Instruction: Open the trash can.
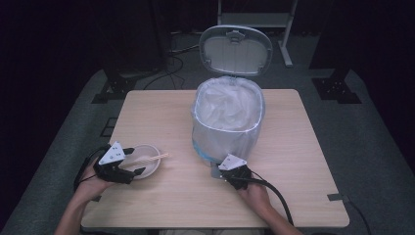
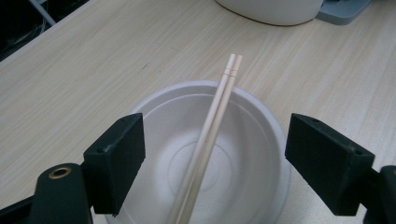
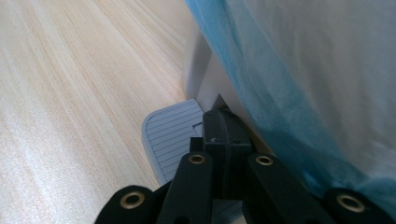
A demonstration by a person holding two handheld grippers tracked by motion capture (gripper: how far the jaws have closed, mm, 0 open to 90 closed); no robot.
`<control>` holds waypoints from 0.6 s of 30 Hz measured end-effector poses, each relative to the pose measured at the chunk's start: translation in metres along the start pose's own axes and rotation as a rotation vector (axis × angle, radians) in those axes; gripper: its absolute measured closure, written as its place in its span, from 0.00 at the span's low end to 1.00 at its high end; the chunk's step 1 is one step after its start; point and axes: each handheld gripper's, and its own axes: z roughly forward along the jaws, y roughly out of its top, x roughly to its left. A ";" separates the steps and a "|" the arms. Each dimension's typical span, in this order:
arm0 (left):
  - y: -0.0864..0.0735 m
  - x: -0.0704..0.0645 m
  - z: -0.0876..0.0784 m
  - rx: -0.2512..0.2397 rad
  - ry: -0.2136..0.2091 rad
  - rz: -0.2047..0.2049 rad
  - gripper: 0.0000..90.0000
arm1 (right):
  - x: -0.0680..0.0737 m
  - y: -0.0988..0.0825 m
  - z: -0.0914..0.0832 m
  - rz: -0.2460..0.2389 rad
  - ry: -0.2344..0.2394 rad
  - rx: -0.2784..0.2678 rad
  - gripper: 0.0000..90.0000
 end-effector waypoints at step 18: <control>0.002 0.019 0.021 0.148 -0.128 0.089 0.46 | 0.000 0.000 0.000 -0.002 -0.001 0.000 1.00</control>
